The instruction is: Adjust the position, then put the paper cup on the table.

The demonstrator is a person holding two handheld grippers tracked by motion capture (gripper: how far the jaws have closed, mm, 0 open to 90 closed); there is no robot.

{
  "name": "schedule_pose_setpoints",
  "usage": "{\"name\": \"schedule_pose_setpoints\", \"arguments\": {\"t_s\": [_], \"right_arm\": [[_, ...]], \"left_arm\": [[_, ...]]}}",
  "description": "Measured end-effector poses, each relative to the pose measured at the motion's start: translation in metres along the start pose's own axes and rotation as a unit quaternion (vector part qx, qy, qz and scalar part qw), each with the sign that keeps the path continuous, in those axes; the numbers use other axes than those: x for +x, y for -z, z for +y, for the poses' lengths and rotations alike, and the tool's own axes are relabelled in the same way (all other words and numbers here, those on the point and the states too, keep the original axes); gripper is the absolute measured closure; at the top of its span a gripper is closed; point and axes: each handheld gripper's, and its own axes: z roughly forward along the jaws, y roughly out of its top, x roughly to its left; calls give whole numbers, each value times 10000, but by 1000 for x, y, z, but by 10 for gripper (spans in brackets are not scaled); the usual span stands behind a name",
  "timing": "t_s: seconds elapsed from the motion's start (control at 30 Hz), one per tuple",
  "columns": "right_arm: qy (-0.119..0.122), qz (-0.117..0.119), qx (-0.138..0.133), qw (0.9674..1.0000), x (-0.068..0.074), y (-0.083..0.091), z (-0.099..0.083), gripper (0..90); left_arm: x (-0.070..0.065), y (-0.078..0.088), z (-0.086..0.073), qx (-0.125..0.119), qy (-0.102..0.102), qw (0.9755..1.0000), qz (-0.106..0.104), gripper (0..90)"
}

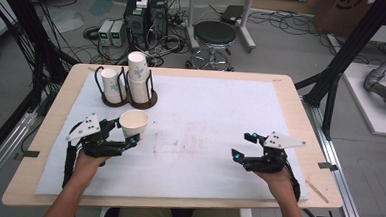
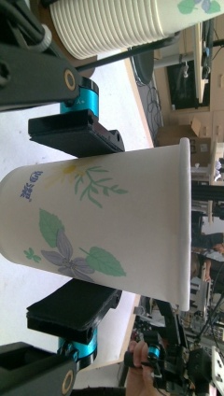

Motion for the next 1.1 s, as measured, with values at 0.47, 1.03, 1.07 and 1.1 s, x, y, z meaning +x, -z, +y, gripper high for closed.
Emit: {"name": "schedule_pose_setpoints", "arguments": {"t_s": [0.47,1.03,1.07,1.1], "right_arm": [[-31,-52,-69,10000,-2,-1,1,220],[-19,-48,-76,10000,-2,-1,1,221],[4,-55,-65,10000,-2,-1,1,221],[23,-42,-49,10000,-1,-1,1,221]], "left_arm": [[6,6,-3,-129,65,9999,45,311],[4,3,-6,-72,-86,9999,31,309],[4,3,-6,-54,-145,9999,43,309],[4,2,-6,-35,-179,9998,56,309]]}}
